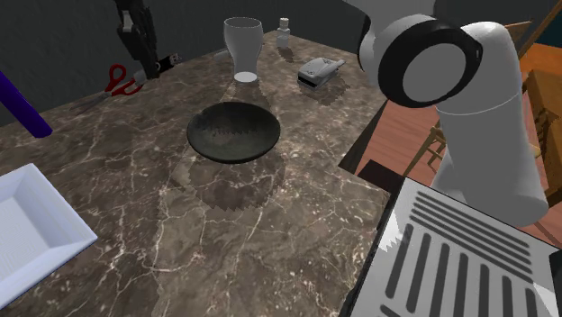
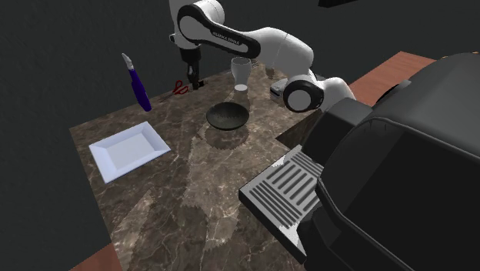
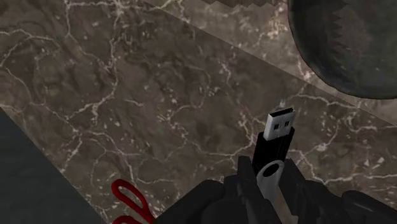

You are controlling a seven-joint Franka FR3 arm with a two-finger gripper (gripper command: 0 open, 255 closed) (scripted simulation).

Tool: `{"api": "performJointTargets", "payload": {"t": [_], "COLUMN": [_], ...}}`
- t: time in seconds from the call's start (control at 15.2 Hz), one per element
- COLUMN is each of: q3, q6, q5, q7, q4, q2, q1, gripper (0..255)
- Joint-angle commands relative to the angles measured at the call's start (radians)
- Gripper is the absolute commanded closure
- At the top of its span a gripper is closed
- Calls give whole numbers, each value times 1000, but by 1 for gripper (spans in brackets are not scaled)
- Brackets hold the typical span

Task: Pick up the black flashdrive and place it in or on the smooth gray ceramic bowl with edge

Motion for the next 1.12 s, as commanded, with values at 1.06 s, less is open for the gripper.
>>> {"api": "performJointTargets", "payload": {"t": [1.06], "q3": [52], "q6": [370], "q5": [191], "q7": [14], "q4": [-1157], "q2": [-799], "q1": [-138], "gripper": [255]}}
